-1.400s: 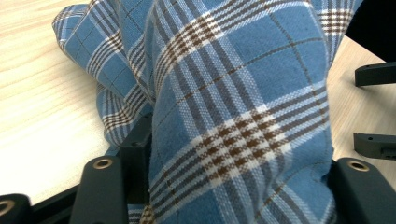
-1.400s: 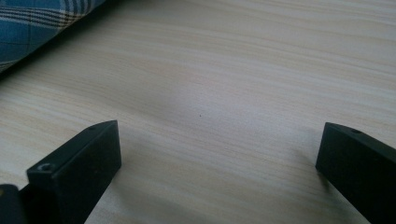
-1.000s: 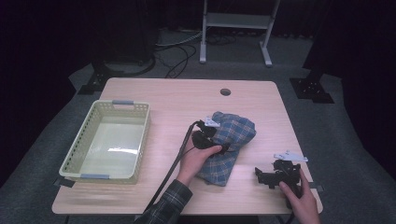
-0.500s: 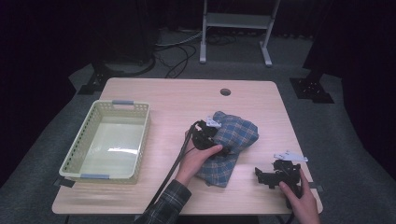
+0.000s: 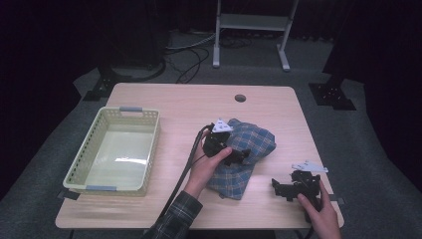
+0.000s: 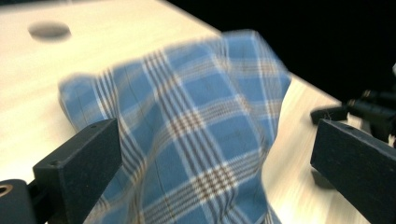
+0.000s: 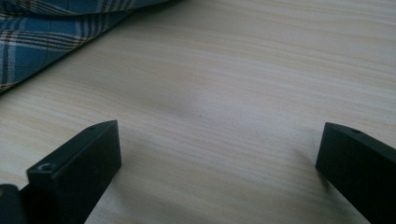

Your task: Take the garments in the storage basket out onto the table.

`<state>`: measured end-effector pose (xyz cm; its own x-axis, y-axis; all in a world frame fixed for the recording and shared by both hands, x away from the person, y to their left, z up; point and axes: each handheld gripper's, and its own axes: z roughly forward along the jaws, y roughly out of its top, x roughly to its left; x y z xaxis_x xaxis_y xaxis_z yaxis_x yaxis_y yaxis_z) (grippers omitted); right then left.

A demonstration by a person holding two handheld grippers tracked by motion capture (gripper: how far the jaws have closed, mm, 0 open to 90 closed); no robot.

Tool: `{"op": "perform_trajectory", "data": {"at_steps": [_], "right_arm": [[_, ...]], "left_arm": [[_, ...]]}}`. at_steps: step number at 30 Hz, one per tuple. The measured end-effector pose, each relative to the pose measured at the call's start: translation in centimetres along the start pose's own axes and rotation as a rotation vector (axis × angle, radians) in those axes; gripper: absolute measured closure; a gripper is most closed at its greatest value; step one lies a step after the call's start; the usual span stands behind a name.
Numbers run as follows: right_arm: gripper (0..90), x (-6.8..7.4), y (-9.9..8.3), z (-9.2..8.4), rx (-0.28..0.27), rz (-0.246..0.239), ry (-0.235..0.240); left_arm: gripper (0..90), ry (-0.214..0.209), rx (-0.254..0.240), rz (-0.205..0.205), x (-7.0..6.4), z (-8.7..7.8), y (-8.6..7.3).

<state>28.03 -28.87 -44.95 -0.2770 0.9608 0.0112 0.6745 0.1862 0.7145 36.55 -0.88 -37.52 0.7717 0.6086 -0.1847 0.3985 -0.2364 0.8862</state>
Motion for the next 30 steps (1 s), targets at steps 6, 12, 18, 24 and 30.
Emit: {"op": "perform_trajectory", "data": {"at_steps": [6, 12, 18, 24, 30], "right_arm": [[0.0, 0.0, 0.0, 0.0, 0.001, 0.000, 0.000], [0.0, 0.0, 0.0, 0.0, 0.002, 0.001, 0.000], [0.0, 0.0, 0.0, 0.0, 0.002, 0.000, 0.000], [0.0, 0.0, 0.0, 0.0, 0.001, 0.000, 0.001], [0.0, 0.0, 0.0, 0.0, 0.001, 0.000, 0.000]], "left_arm": [[1.4, 0.005, -0.114, 0.035, -0.3, -1.9, 0.7], [1.4, -0.011, -0.192, 0.066, -0.6, -3.9, 0.9], [1.4, 0.010, -0.279, 0.087, -0.7, -6.0, 0.5], [1.4, 0.017, -0.340, 0.121, -0.3, -7.8, -1.0], [1.4, 0.020, -0.372, 0.144, 0.0, -8.9, -2.9]]}}
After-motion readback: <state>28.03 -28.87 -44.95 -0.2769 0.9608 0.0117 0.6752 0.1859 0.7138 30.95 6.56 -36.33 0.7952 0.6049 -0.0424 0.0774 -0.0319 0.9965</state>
